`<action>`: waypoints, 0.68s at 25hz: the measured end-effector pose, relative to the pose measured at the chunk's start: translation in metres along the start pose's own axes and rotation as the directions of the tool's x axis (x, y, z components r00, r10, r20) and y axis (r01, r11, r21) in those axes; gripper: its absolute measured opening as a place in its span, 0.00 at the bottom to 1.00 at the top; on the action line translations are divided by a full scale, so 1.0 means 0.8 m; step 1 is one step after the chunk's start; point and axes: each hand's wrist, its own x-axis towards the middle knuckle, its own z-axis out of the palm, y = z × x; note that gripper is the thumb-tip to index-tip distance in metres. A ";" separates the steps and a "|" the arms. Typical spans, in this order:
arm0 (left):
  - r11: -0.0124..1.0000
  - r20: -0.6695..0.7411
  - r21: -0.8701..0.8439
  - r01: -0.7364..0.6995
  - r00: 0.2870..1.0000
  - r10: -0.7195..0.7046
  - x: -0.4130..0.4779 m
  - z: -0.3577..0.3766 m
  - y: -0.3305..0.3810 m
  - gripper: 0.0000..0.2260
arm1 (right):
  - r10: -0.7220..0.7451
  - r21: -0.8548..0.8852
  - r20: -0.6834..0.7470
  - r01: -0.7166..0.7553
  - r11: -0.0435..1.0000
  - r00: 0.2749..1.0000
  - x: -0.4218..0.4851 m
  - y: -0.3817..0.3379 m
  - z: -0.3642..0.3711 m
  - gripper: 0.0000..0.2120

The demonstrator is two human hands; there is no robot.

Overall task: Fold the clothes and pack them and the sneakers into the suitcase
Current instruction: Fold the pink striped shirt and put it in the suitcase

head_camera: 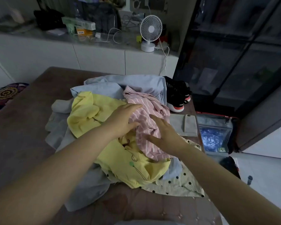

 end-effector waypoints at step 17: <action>0.938 -0.195 0.341 -0.067 0.971 0.140 0.052 0.009 -0.032 0.20 | 0.091 0.315 -0.462 0.068 0.947 0.882 0.019 0.025 -0.092 0.16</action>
